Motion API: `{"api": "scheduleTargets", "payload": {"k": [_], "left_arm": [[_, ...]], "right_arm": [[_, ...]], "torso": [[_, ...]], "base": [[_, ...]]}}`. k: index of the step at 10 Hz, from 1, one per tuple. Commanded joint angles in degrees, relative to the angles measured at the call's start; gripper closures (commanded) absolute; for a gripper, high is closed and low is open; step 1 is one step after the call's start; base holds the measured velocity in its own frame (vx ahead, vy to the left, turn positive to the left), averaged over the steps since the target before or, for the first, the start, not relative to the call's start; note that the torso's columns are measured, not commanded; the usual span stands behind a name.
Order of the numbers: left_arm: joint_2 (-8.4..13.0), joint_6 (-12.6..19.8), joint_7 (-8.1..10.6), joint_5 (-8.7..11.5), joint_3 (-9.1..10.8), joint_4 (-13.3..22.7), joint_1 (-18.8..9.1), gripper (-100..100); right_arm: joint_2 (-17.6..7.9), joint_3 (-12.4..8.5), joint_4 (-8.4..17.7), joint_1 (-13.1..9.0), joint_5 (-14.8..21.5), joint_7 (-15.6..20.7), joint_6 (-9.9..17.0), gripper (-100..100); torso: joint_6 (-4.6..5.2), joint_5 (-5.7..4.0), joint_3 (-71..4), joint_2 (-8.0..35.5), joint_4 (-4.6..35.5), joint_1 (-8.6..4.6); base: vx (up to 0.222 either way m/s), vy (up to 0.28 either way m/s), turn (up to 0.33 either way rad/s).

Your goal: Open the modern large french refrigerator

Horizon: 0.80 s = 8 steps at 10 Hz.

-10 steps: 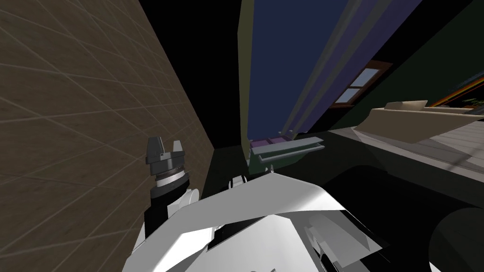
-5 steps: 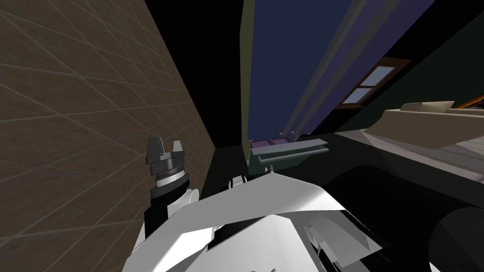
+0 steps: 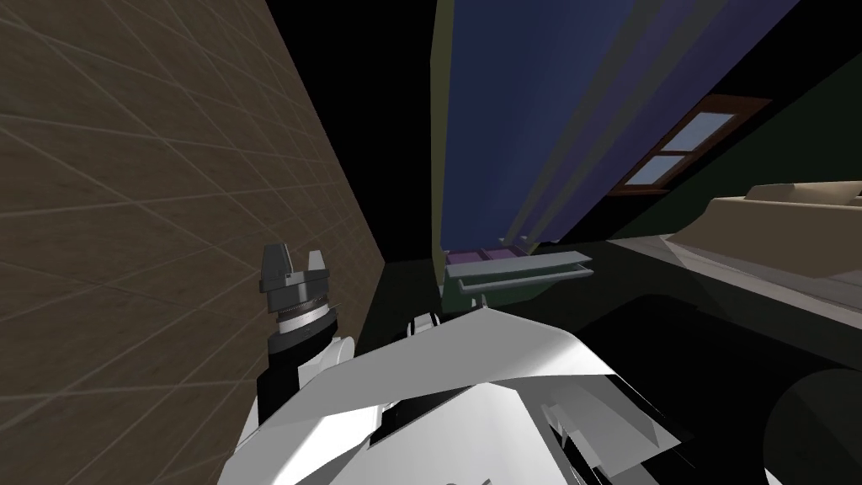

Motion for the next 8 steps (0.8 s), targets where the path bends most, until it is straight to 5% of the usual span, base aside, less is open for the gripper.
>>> {"api": "scheduleTargets", "payload": {"k": [1,8], "left_arm": [[0.0,0.0,0.0,0.0,0.0,0.0,0.0,0],[0.0,0.0,0.0,0.0,0.0,0.0,0.0,0]], "right_arm": [[-0.3,0.9,3.1,-1.0,0.9,-2.9,1.3,-100],[-1.1,3.0,10.8,-3.6,3.1,-10.0,4.4,-100]], "torso": [[0.0,0.0,0.0,0.0,0.0,-0.01],[0.0,0.0,0.0,0.0,0.0,-0.01]], "base": [[-0.016,-0.057,0.083],[-0.014,-0.054,0.074]]}}
